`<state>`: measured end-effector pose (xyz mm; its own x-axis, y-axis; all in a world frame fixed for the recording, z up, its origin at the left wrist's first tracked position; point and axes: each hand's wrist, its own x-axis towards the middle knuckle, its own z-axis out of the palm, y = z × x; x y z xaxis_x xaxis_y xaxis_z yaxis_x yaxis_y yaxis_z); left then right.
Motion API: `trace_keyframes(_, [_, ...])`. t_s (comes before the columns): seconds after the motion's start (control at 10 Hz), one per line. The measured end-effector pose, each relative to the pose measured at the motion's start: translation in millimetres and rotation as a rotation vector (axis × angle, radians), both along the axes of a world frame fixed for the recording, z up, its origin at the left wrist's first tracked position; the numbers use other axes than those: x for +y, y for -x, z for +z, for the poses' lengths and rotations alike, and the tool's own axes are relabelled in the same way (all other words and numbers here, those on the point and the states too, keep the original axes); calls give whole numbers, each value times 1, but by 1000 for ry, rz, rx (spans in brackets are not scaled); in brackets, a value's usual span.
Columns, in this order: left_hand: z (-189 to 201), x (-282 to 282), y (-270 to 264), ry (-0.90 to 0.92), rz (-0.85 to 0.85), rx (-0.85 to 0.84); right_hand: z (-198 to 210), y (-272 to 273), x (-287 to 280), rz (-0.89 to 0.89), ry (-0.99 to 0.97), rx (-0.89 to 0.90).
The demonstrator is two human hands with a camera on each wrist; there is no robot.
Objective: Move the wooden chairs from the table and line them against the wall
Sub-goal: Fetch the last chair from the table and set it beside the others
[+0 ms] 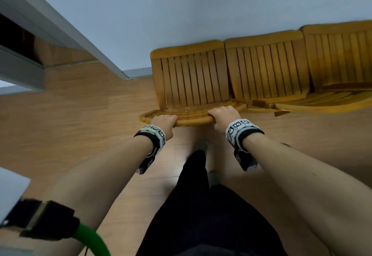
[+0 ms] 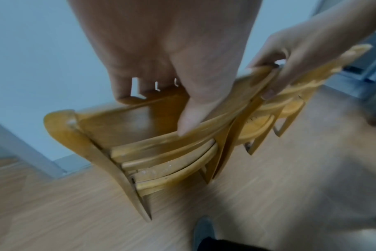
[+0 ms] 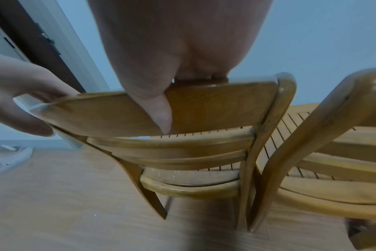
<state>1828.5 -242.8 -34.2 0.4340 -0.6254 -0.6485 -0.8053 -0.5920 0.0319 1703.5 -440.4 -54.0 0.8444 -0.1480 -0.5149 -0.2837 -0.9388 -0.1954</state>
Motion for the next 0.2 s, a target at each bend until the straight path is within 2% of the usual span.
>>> trace_keyframes(0.2, [30,23,43,205,103,-64,33,33,4,-79,-82,-56])
